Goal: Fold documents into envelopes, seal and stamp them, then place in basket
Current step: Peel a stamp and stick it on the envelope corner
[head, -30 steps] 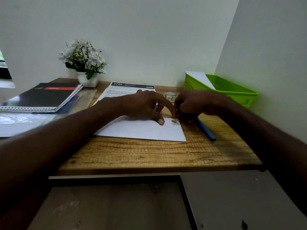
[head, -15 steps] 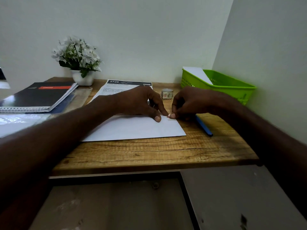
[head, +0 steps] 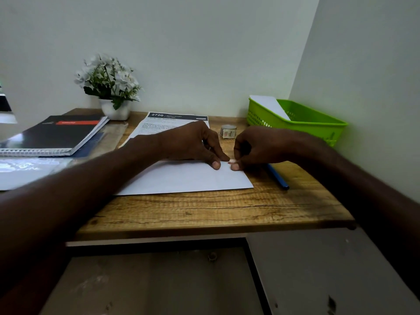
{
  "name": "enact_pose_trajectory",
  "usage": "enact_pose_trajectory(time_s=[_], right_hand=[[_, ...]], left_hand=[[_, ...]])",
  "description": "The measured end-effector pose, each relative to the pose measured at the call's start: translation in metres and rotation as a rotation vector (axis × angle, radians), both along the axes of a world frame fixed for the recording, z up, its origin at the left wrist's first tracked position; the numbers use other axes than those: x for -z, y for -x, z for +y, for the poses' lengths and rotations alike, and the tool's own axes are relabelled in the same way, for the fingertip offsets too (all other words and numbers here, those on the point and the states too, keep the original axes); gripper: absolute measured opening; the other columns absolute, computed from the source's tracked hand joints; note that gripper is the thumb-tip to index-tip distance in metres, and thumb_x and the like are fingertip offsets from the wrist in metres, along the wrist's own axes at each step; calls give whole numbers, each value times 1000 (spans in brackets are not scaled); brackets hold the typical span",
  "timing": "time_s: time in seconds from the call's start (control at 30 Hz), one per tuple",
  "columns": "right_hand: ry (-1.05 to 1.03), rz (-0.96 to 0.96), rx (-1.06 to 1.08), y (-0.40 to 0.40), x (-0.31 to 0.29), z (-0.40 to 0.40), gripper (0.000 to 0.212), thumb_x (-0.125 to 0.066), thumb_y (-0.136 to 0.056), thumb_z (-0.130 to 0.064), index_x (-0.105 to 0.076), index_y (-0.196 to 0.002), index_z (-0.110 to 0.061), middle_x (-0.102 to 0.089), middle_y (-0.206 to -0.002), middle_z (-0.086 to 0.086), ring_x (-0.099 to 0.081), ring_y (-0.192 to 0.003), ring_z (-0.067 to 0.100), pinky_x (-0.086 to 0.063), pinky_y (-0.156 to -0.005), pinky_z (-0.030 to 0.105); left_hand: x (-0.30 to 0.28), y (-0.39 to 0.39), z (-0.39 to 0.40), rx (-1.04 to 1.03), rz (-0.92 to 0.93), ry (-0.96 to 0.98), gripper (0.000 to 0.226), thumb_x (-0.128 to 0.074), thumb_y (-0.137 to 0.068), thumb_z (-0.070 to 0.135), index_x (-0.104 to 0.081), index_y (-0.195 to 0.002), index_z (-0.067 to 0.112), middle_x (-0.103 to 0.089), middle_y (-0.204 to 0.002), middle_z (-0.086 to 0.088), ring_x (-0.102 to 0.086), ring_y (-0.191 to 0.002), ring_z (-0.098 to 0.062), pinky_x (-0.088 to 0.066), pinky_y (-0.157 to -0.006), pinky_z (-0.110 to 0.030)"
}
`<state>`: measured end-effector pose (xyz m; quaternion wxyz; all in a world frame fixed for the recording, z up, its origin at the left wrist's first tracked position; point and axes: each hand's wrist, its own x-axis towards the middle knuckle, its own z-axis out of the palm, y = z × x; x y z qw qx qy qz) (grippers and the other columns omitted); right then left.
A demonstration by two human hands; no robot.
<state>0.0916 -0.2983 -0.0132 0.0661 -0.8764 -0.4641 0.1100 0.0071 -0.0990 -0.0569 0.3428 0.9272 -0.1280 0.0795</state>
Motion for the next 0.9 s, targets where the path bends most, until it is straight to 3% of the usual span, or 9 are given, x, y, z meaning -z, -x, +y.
enact_pose_trajectory(time_s=[0.17, 0.27, 0.33, 0.47, 0.6, 0.77, 0.9], right_hand=[[-28, 21, 47, 2, 1, 3, 29, -71, -94, -43, -69, -90, -15, -72, -88, 1, -67, -81, 17, -48, -65, 26], [-9, -86, 47, 4, 10, 6, 29, -71, -92, -47, -62, -81, -21, -66, -85, -2, -61, -80, 15, -43, -63, 27], [-12, -99, 33, 5, 12, 4, 31, -73, -90, -48, -66, -87, -18, -68, -89, 0, -61, -80, 14, -46, -66, 29], [2, 53, -8, 5, 0, -5, 30, -80, -85, -42, -67, -94, -17, -70, -90, 0, -64, -80, 14, -49, -66, 28], [-79, 209, 55, -2, 0, -4, 17, -80, -88, -20, -66, -93, -12, -69, -76, 2, -64, -56, 11, -48, -50, 22], [15, 192, 16, -4, -3, -6, 18, -77, -88, -6, -64, -97, -15, -72, -107, 13, -66, -69, 14, -52, -60, 25], [-9, 297, 97, -7, -7, -5, 13, -70, -95, -6, -63, -105, -12, -70, -106, 15, -70, -78, 20, -60, -71, 30]], left_hand=[[-1, 1, 0, -15, 8, 16, 25, -93, -72, 25, -84, -96, 26, -76, -96, 3, -69, -93, -17, -52, -88, -30], [-1, 2, -2, -4, 15, 29, 26, -92, -73, 23, -84, -96, 28, -75, -94, 3, -67, -87, -7, -50, -81, -19], [-1, 2, -2, -8, 20, 26, 27, -92, -73, 22, -84, -99, 25, -75, -94, 4, -67, -86, -6, -49, -80, -16], [0, 2, -1, -18, 4, 16, 29, -92, -73, 25, -84, -101, 22, -75, -97, 0, -68, -96, -23, -52, -90, -37], [0, 2, 0, 2, -1, 7, 29, -91, -73, 28, -84, -102, 23, -74, -99, -2, -65, -99, -28, -50, -92, -46], [0, 3, -2, -14, -13, 20, 28, -91, -74, 23, -84, -100, 19, -75, -95, -5, -66, -91, -26, -52, -85, -41], [2, 2, 0, -9, -35, -16, 22, -92, -74, 26, -83, -94, 22, -76, -89, -7, -66, -89, -30, -52, -85, -44]])
